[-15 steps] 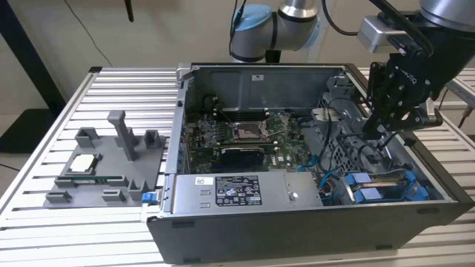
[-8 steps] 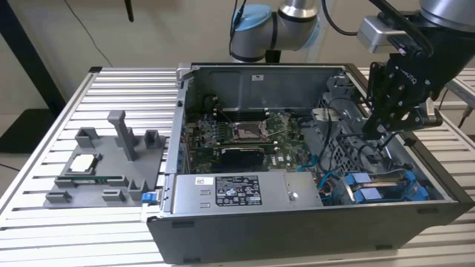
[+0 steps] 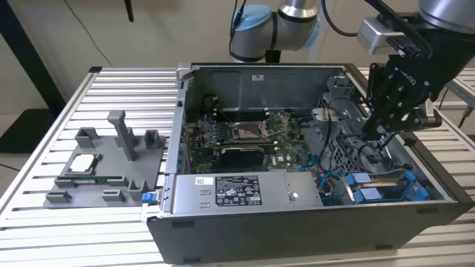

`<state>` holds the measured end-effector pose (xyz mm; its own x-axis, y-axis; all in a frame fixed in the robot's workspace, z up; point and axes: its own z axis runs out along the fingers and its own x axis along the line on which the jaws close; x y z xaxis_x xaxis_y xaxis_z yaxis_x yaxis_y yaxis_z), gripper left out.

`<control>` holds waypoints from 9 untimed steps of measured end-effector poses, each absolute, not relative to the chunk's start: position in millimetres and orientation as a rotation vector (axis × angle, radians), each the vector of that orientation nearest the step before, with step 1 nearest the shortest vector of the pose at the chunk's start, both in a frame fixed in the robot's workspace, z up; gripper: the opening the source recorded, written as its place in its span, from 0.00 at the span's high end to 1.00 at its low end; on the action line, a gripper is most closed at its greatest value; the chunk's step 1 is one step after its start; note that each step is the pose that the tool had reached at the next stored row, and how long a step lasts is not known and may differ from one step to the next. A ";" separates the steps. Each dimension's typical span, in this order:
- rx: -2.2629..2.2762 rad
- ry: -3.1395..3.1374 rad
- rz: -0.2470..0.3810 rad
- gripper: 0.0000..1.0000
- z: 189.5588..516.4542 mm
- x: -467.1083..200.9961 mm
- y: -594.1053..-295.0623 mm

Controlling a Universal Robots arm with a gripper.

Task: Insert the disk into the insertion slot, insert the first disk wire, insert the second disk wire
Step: 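Insert the first disk wire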

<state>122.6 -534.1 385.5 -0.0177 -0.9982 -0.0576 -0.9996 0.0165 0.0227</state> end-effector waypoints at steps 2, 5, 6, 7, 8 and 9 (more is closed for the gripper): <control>-2.184 2.222 0.088 0.81 385.4 122.7 -534.1; -2.185 2.222 0.088 0.81 384.9 122.8 -534.0; -2.185 2.223 0.088 0.81 384.4 122.9 -534.1; -2.185 2.223 0.088 0.81 383.8 123.1 -534.2; -2.186 2.224 0.088 0.81 383.0 123.3 -534.3; -2.186 2.224 0.089 0.81 382.1 123.6 -534.4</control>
